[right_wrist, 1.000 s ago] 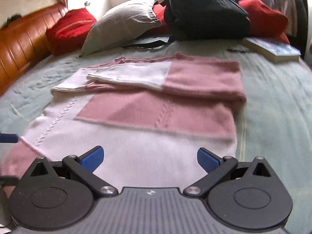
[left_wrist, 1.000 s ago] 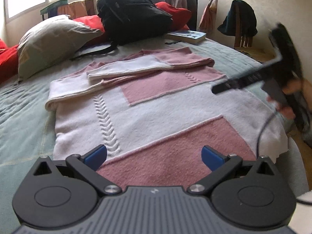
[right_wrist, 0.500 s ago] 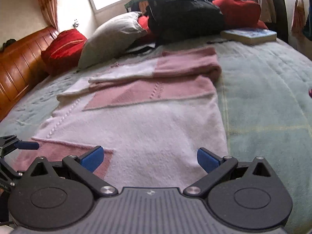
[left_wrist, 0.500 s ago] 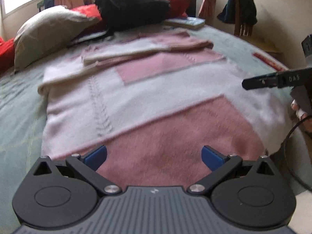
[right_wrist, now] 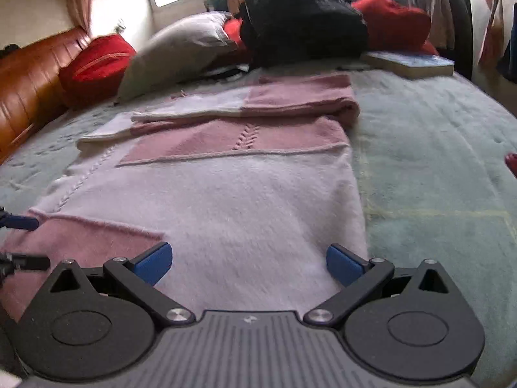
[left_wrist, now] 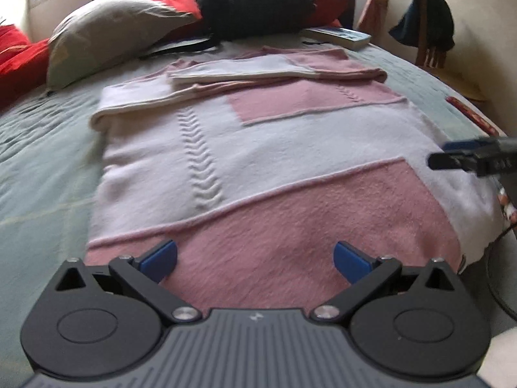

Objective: Fold clothes

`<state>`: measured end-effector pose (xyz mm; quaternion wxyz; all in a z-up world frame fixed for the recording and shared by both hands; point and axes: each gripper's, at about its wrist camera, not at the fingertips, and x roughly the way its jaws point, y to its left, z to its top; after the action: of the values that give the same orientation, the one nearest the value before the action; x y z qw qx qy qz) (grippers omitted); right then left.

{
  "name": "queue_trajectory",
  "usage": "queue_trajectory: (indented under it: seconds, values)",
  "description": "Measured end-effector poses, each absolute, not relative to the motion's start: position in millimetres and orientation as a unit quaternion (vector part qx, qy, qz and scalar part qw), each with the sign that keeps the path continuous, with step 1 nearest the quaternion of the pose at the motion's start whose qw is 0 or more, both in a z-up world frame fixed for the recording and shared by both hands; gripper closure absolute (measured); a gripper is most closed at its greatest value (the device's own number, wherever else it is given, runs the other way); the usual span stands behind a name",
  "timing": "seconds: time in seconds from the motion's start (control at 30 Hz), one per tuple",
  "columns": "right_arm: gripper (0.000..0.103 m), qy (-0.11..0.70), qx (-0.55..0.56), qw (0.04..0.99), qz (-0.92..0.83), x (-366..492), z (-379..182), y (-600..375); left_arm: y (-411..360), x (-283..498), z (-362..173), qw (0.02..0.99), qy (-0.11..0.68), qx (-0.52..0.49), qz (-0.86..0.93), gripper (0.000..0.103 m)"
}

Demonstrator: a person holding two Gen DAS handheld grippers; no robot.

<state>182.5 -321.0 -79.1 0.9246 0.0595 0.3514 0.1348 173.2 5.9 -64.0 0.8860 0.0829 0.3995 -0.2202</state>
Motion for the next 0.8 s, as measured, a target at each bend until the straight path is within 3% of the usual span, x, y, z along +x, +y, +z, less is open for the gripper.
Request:
queue_trajectory:
  seconds: [0.2, 0.4, 0.63, 0.8]
  values:
    - [0.0, 0.328, 0.08, 0.932, 0.135, 206, -53, -336, 10, 183, -43, 0.905, 0.371, 0.085, -0.19, 0.001]
    - [0.0, 0.274, 0.07, 0.95, 0.136, 285, -22, -347, 3, 188, -40, 0.905, 0.365, 0.076, -0.205, 0.001]
    - [0.0, 0.291, 0.102, 0.941, 0.142, 365, -45, -359, 3, 191, -41, 0.906, 0.368, 0.099, -0.187, 0.001]
    - [0.0, 0.314, 0.085, 0.938, 0.125, 362, -69, -362, 5, 197, -43, 0.902, 0.376, 0.09, -0.192, 0.001]
